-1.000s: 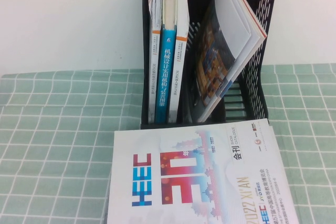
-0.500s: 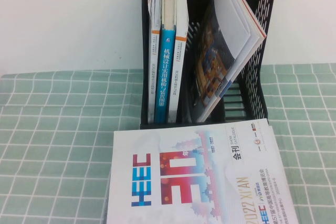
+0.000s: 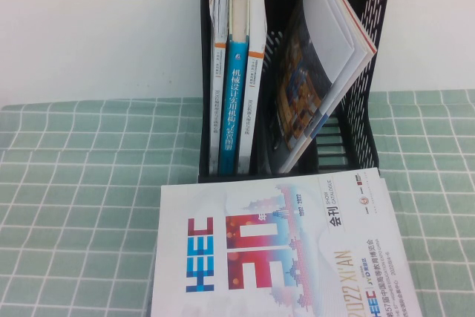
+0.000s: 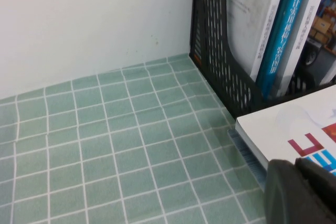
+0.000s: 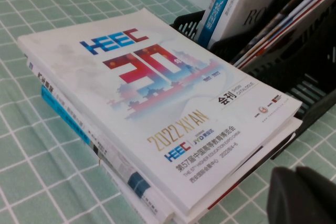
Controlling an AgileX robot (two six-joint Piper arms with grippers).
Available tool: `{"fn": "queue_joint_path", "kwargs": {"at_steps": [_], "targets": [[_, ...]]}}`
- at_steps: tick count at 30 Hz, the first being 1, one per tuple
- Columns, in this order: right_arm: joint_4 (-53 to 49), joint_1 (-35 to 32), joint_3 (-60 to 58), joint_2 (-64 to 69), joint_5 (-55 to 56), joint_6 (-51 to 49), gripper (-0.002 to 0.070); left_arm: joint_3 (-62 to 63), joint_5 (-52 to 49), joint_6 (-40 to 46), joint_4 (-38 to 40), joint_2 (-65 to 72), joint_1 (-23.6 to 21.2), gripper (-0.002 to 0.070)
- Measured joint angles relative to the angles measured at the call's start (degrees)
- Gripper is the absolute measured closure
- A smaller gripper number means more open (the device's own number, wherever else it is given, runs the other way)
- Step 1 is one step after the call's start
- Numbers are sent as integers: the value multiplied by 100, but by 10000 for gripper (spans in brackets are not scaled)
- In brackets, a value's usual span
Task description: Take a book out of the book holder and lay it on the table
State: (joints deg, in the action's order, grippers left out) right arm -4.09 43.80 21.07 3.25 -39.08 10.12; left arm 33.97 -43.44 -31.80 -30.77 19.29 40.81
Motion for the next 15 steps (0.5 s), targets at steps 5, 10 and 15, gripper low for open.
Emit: {"fn": "queue_joint_path", "kwargs": {"at_steps": [5, 10, 15], "targets": [[0, 0, 0, 0, 10, -4, 678, -56, -11, 0, 0, 0, 0, 678], [0, 0, 0, 0, 10, -4, 678, -56, -11, 0, 0, 0, 0, 678], [0, 0, 0, 0, 10, -4, 678, -56, -11, 80, 0, 0, 0, 678]]}}
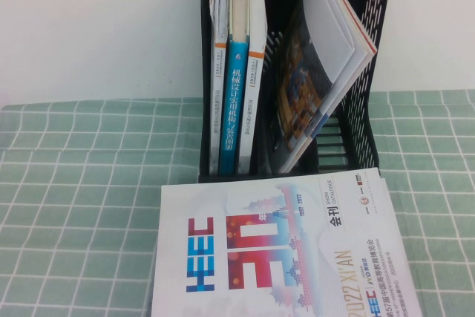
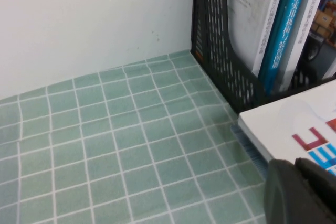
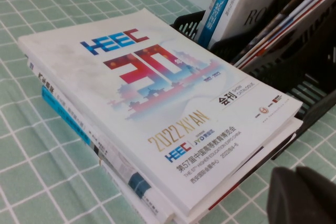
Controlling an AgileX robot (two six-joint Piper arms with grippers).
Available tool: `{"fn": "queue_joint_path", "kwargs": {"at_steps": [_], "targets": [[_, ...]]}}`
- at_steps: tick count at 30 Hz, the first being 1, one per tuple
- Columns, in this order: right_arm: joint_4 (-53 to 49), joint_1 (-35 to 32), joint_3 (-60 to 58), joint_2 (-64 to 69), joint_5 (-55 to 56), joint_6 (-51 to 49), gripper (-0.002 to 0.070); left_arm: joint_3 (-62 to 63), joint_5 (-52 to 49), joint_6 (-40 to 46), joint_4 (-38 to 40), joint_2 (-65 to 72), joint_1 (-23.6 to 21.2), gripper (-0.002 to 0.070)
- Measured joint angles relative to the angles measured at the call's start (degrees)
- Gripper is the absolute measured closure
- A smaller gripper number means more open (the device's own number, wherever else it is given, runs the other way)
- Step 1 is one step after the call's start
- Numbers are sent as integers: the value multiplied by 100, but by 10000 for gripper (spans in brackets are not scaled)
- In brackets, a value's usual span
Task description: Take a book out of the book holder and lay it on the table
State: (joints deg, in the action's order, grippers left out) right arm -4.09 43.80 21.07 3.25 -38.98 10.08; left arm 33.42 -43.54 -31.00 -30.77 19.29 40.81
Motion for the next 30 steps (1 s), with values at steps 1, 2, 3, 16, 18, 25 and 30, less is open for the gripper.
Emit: {"fn": "queue_joint_path", "kwargs": {"at_steps": [1, 2, 3, 16, 18, 25, 30], "targets": [[0, 0, 0, 0, 0, 0, 678, 0, -12, 107, 0, 0, 0, 678], [0, 0, 0, 0, 0, 0, 678, 0, -64, 208, 50, 0, 0, 678], [0, 0, 0, 0, 0, 0, 678, 0, -100, 276, 93, 0, 0, 678], [0, 0, 0, 0, 0, -9, 678, -859, 2277, 3277, 3460, -460, -2375, 678], [0, 0, 0, 0, 0, -9, 678, -1321, 2914, 3306, 3631, -648, -2653, 678], [0, 0, 0, 0, 0, -9, 678, -2719, 3063, 3165, 3675, -1607, -3579, 678], [4, 0, 0, 0, 2, -9, 678, -3330, 2874, 3055, 3663, -1983, -3737, 678]]}}
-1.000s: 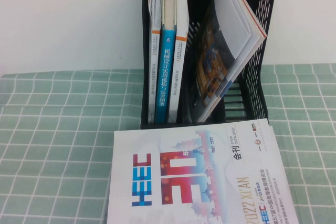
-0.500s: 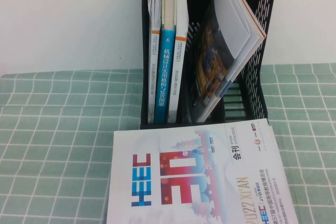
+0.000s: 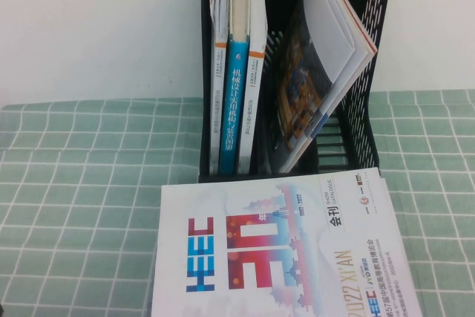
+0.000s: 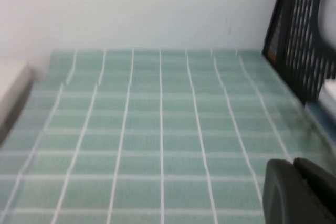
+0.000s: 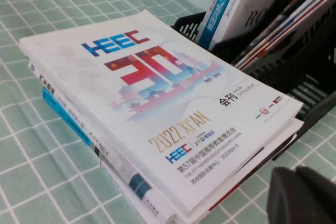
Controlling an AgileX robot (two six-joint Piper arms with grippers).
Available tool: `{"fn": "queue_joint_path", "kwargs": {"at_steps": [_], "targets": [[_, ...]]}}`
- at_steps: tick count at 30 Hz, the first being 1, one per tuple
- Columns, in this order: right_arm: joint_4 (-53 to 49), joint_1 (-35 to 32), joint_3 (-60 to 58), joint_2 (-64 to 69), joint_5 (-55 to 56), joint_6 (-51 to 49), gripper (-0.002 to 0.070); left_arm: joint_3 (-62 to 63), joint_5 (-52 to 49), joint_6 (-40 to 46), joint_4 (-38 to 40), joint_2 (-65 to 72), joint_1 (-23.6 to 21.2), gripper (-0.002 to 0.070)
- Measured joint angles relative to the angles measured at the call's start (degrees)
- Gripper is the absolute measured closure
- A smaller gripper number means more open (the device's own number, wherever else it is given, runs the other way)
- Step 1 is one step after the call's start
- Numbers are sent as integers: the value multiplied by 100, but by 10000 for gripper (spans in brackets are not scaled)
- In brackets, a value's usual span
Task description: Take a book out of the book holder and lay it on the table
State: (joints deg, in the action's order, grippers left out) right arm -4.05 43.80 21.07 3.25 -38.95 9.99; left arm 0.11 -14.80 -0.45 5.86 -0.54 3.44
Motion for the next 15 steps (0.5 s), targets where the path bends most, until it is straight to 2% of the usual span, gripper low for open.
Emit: {"fn": "queue_joint_path", "kwargs": {"at_steps": [5, 15], "targets": [[12, 0, -3, 0, 10, 0, 678, -139, -435, -244, -177, -12, 0, 678], [35, 0, -3, 0, 10, 0, 678, -139, -491, -300, -429, -12, 184, 678]]}}
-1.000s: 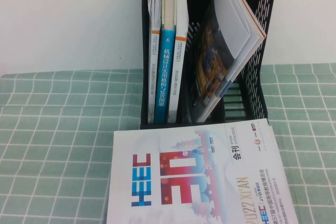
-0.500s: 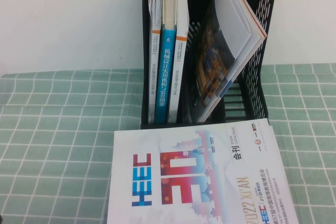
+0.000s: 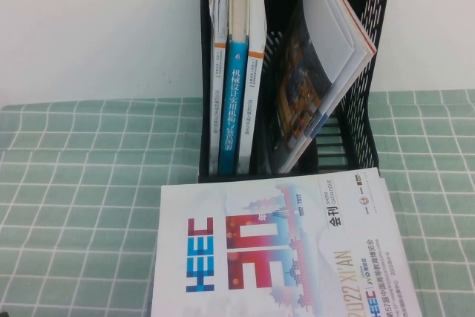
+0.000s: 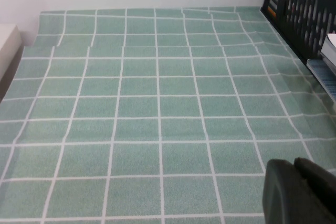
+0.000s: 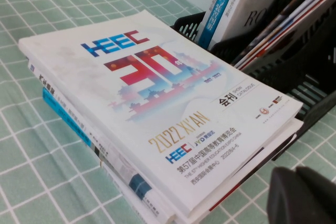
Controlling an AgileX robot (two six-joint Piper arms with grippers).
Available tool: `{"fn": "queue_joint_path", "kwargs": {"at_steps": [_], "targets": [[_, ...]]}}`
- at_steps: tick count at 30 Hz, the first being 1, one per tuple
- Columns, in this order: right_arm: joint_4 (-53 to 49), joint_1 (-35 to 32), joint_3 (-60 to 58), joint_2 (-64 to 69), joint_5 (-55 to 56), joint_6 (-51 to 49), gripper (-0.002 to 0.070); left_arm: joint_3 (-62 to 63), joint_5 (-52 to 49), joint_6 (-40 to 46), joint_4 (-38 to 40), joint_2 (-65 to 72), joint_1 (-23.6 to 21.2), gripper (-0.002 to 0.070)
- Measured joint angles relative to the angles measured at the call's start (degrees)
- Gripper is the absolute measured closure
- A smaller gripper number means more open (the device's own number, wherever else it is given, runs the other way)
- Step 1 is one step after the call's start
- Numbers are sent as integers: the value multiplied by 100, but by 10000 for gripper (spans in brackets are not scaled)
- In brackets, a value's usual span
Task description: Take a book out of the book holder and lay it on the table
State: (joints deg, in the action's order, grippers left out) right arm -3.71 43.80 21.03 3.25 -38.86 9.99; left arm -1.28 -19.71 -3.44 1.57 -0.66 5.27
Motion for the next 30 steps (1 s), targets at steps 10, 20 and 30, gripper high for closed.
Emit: {"fn": "queue_joint_path", "kwargs": {"at_steps": [10, 20, 30], "targets": [[0, 0, 0, 0, 0, -4, 678, 0, 0, 0, -8, 0, 0, 678], [0, 0, 0, 0, 0, -4, 678, 0, 0, -11, -12, 0, 0, 678], [-762, -501, -72, 0, 518, -204, 678, 0, 0, -11, -12, 0, 0, 678]]}}
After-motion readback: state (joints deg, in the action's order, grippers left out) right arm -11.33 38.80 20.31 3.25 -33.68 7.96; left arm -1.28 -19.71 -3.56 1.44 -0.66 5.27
